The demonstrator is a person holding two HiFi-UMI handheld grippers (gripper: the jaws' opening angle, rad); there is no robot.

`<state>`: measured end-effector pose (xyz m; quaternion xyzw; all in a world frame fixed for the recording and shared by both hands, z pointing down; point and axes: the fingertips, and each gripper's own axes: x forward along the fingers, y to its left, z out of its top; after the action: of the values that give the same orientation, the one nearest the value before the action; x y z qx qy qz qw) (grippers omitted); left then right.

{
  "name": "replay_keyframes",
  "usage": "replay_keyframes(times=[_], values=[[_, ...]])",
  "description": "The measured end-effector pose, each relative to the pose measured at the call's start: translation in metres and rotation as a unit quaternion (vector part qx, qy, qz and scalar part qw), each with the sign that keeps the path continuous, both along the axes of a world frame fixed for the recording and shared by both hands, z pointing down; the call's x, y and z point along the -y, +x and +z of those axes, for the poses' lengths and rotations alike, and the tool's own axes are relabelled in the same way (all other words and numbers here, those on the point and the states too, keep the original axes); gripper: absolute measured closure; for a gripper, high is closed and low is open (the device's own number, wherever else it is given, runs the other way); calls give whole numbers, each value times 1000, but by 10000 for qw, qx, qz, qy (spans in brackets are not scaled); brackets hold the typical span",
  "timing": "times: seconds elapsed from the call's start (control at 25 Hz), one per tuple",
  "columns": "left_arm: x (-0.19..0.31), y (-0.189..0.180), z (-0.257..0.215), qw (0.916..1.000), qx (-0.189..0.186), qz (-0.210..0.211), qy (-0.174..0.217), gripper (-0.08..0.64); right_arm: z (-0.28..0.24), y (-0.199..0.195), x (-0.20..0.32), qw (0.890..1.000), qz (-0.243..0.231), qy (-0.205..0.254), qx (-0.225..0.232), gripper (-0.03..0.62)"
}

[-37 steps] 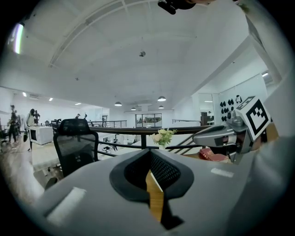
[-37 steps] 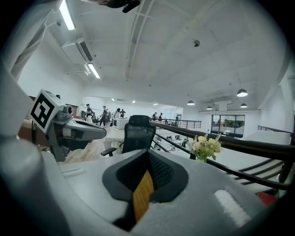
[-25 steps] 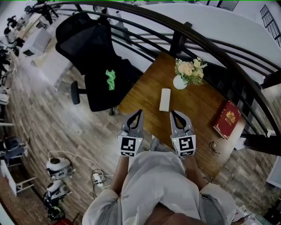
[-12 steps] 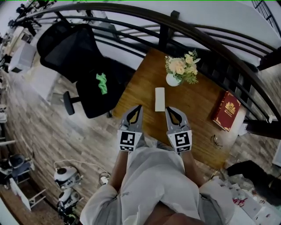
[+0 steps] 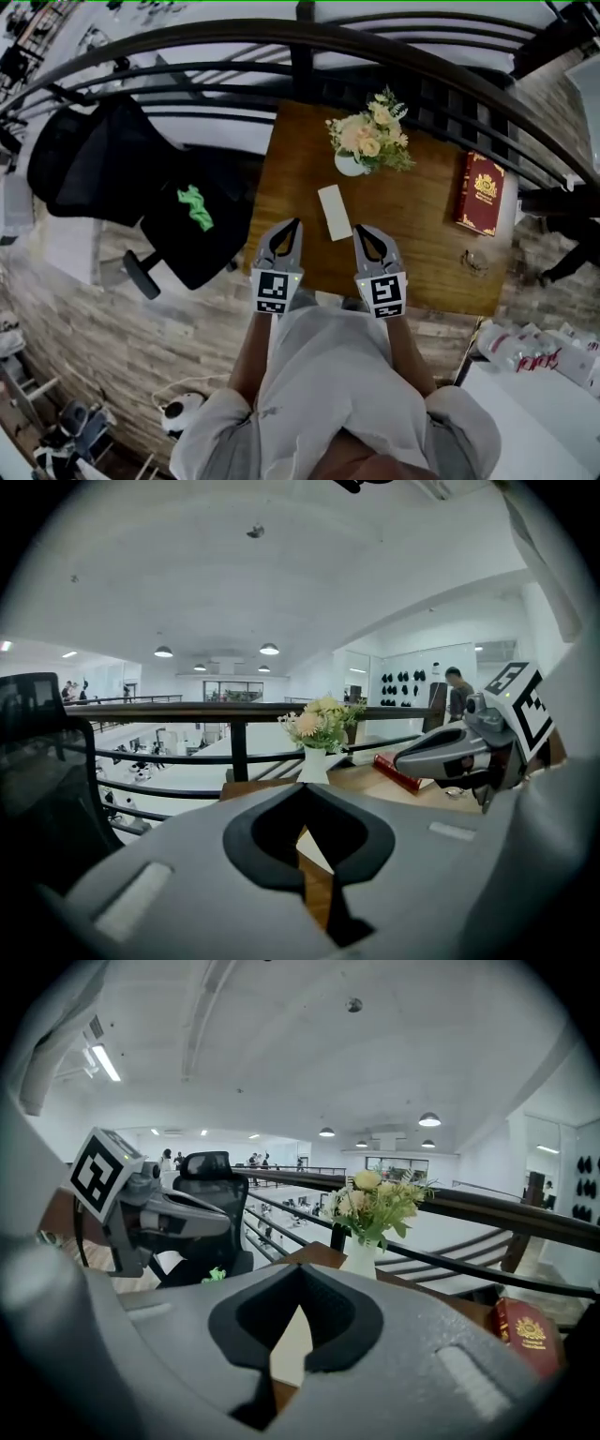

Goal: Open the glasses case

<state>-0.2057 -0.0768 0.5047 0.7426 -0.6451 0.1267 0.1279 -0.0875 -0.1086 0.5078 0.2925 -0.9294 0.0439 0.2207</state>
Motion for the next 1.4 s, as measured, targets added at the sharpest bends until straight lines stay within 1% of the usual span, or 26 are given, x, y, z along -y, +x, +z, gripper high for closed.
replay_keyframes(times=[0.24, 0.4, 0.52, 0.8, 1.04, 1.24, 1.4], values=[[19, -5, 29, 9974, -86, 676, -240, 540, 27, -3, 0, 9979, 543, -236, -251, 589], [27, -6, 49, 9931, -86, 1097, -402, 540, 49, -1, 3, 9930, 1009, -502, -350, 589], [31, -7, 63, 9892, -53, 1366, -523, 540, 61, -4, 3, 9901, 1179, -579, -487, 589], [37, -1, 92, 9806, -80, 1807, -750, 540, 85, -11, -1, 9855, 1380, -673, -720, 588], [39, 8, 118, 9719, -32, 2147, -961, 540, 110, -6, -5, 9816, 1450, -743, -995, 575], [43, 16, 137, 9669, 14, 2324, -1056, 540, 127, -3, -7, 9782, 1530, -850, -1121, 561], [47, 21, 152, 9647, 14, 2363, -1162, 540, 140, -4, -11, 9756, 1487, -999, -1266, 535]])
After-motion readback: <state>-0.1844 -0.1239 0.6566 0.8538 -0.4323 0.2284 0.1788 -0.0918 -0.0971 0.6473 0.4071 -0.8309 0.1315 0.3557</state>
